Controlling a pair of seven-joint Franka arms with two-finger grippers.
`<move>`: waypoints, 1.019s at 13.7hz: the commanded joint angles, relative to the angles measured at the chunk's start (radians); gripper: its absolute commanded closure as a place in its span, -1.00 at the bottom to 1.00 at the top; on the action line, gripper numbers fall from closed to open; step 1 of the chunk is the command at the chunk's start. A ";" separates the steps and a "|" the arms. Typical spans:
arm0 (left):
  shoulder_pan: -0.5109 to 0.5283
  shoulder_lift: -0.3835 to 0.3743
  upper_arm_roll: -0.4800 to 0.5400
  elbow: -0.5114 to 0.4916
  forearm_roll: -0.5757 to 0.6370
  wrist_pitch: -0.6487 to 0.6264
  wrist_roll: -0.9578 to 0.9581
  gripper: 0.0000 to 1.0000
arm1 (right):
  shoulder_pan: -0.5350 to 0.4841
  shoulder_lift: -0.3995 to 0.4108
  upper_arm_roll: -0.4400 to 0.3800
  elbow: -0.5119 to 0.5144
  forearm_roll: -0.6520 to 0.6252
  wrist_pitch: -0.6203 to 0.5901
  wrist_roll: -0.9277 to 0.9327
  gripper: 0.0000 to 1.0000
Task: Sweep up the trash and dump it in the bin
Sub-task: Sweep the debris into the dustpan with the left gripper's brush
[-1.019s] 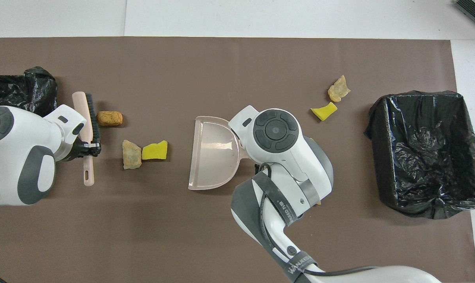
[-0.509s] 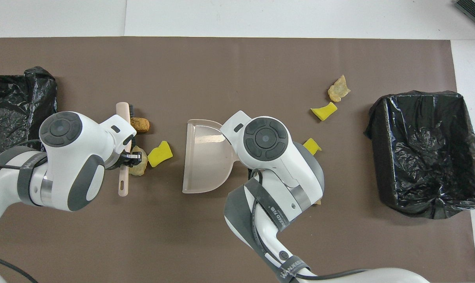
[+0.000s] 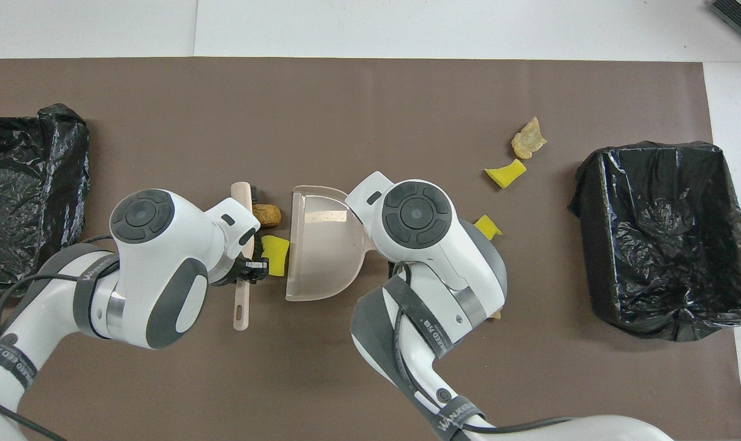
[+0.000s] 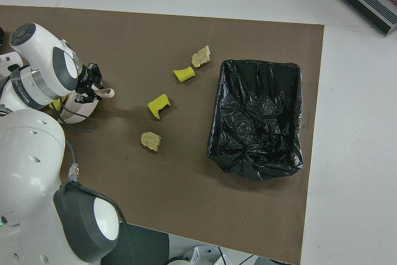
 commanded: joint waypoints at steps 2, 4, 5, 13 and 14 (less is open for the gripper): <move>-0.039 -0.026 0.012 -0.021 -0.110 -0.049 0.007 1.00 | -0.010 -0.003 0.004 -0.011 0.024 0.013 -0.003 1.00; -0.025 -0.050 0.015 0.016 -0.138 -0.145 0.021 1.00 | -0.010 -0.003 0.004 -0.011 0.024 0.015 -0.005 1.00; -0.019 -0.073 0.016 0.041 -0.164 -0.215 0.038 1.00 | -0.010 -0.004 0.004 -0.011 0.024 0.016 -0.003 1.00; 0.155 -0.171 0.045 -0.029 -0.081 -0.317 0.026 1.00 | -0.010 -0.003 0.004 -0.011 0.024 0.018 -0.006 1.00; 0.192 -0.191 0.045 -0.083 -0.080 -0.267 0.024 1.00 | -0.010 -0.003 0.004 -0.011 0.024 0.021 -0.015 1.00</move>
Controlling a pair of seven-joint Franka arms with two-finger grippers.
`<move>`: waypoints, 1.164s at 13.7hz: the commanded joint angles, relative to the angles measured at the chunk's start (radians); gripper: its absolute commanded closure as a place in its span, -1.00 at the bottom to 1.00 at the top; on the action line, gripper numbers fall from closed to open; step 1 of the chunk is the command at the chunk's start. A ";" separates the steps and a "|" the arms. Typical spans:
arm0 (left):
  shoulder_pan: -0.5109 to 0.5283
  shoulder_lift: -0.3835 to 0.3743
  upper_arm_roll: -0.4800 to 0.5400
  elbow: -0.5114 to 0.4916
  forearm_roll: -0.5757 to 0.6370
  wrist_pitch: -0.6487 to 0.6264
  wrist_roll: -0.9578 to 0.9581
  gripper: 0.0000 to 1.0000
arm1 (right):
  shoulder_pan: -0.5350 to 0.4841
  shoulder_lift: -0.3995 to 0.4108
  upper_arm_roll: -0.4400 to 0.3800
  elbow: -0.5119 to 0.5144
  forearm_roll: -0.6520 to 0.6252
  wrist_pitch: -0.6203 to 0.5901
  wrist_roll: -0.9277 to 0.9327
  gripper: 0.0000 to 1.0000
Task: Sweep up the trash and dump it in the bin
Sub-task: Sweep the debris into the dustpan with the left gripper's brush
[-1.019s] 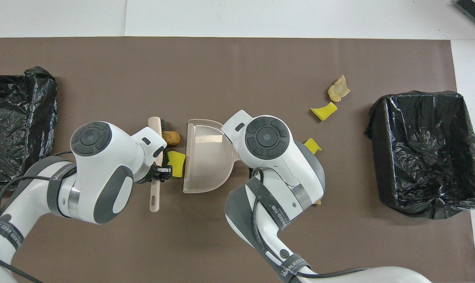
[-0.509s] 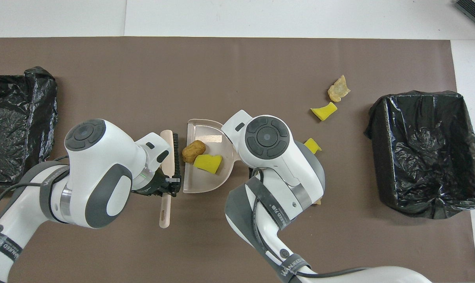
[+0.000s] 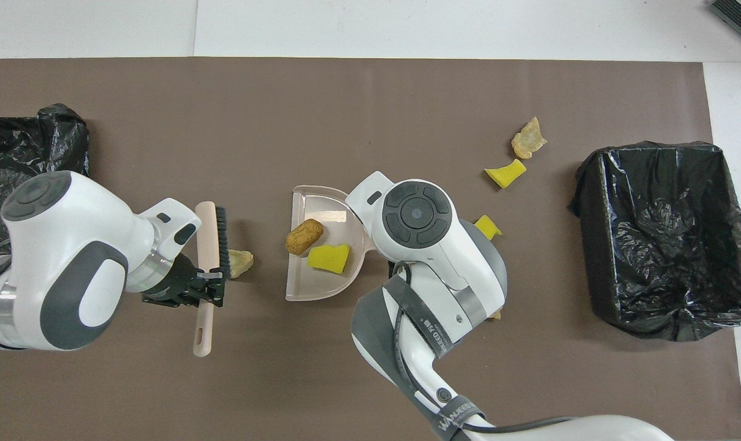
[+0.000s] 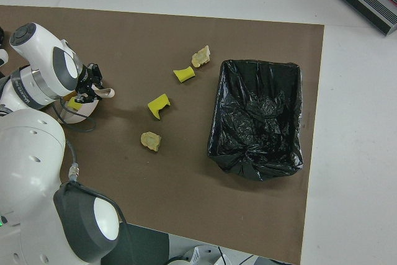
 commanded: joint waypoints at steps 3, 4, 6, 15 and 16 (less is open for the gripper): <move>0.051 -0.076 -0.010 -0.185 0.055 0.135 -0.044 1.00 | -0.001 -0.006 0.004 -0.039 0.024 0.059 -0.009 1.00; 0.030 -0.069 -0.014 -0.196 0.055 0.145 -0.057 1.00 | -0.001 -0.004 0.004 -0.039 0.024 0.061 -0.009 1.00; -0.053 -0.065 -0.014 -0.231 0.052 0.213 -0.128 1.00 | 0.001 -0.004 0.004 -0.041 0.024 0.059 -0.006 1.00; -0.289 -0.029 -0.017 -0.168 -0.060 0.320 -0.162 1.00 | -0.001 -0.003 0.004 -0.050 0.025 0.078 0.035 1.00; -0.307 -0.029 -0.016 -0.161 -0.065 0.322 -0.174 1.00 | -0.005 -0.004 0.004 -0.065 0.025 0.096 0.032 1.00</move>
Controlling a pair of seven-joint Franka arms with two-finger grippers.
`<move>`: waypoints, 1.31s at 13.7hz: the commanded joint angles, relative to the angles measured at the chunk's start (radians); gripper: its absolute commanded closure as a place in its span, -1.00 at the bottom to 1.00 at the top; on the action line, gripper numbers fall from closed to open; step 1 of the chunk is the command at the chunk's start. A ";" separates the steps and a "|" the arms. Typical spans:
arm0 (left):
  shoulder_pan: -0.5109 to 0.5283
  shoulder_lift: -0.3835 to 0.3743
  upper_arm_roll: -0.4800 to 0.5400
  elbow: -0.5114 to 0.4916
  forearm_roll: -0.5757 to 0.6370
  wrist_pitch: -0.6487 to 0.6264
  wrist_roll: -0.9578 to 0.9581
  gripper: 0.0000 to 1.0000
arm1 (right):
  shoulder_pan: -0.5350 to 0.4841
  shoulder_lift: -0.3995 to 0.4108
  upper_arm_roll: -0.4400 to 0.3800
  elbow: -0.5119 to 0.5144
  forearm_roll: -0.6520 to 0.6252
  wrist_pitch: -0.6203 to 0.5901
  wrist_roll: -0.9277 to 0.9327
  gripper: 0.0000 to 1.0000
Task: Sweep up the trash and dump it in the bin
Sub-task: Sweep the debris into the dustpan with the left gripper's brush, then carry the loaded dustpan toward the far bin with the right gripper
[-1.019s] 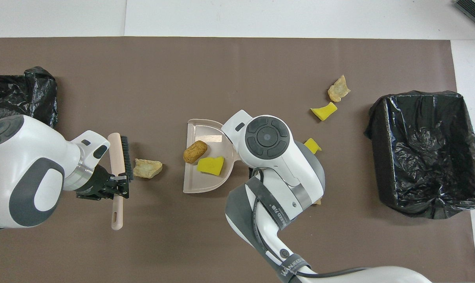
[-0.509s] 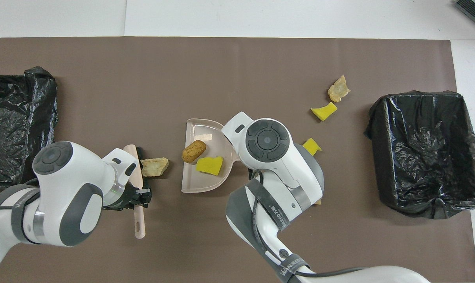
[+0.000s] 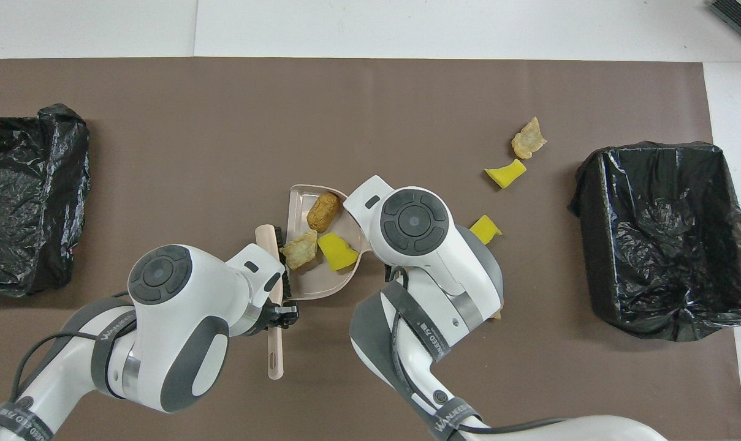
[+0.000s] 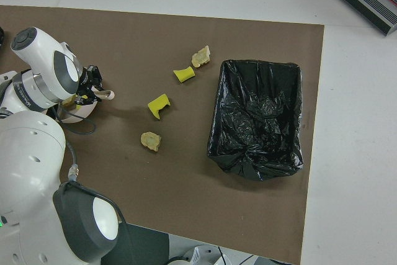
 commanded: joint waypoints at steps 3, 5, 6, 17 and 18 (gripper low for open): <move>-0.026 0.004 0.020 0.035 -0.018 -0.018 -0.021 1.00 | -0.030 -0.005 0.004 -0.048 0.080 0.102 -0.018 1.00; 0.012 0.002 0.026 0.085 0.020 -0.092 -0.024 1.00 | -0.047 -0.003 0.004 -0.050 0.138 0.123 -0.098 1.00; 0.050 0.001 0.025 0.116 0.066 -0.116 -0.024 1.00 | -0.064 -0.003 0.004 -0.050 0.152 0.123 -0.141 1.00; 0.285 -0.051 0.026 0.264 0.215 -0.386 0.247 1.00 | -0.299 -0.029 0.004 0.154 0.224 -0.143 -0.420 1.00; 0.299 -0.060 0.026 0.254 0.217 -0.386 0.278 1.00 | -0.337 -0.029 0.004 0.166 0.224 -0.162 -0.454 1.00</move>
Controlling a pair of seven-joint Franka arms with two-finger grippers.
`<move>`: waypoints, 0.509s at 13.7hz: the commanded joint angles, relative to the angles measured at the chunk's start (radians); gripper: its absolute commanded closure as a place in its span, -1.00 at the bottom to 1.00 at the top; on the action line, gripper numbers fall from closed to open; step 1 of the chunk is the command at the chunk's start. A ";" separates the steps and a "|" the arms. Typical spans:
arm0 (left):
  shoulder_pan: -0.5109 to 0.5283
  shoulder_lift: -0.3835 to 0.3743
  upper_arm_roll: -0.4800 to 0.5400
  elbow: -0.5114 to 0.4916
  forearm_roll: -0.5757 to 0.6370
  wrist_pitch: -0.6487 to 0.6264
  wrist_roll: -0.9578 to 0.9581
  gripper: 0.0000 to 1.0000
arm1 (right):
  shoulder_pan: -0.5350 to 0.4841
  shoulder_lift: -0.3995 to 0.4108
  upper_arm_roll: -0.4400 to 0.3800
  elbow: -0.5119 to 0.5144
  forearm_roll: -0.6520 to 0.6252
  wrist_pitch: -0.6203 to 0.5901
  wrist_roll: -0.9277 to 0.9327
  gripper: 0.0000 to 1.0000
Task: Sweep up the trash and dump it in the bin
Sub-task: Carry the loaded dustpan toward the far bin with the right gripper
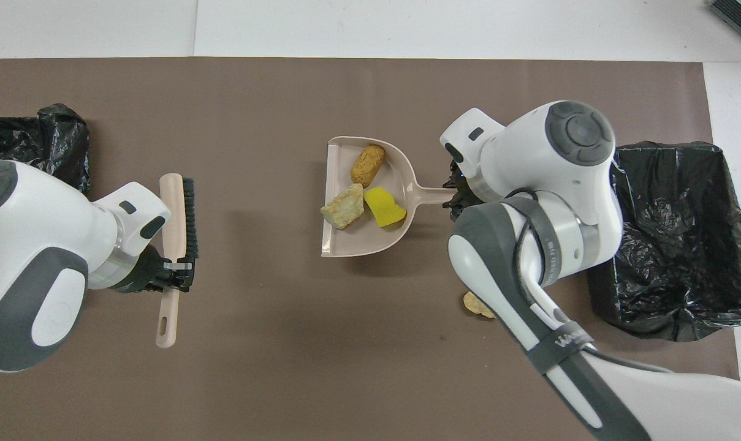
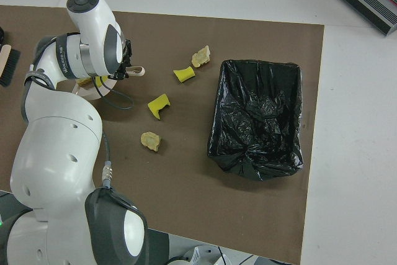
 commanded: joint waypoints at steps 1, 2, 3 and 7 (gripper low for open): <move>0.046 -0.033 -0.009 -0.024 0.022 -0.024 0.084 1.00 | -0.105 -0.004 0.011 0.053 0.036 -0.091 -0.112 1.00; 0.055 -0.033 -0.011 -0.026 0.022 -0.021 0.095 1.00 | -0.138 -0.004 0.010 0.082 0.044 -0.127 -0.149 1.00; 0.056 -0.035 -0.011 -0.031 0.022 -0.021 0.095 1.00 | -0.171 -0.002 0.008 0.114 0.047 -0.167 -0.193 1.00; -0.053 -0.080 -0.031 -0.116 0.019 0.028 -0.051 1.00 | -0.348 -0.004 0.007 0.130 0.041 -0.244 -0.441 1.00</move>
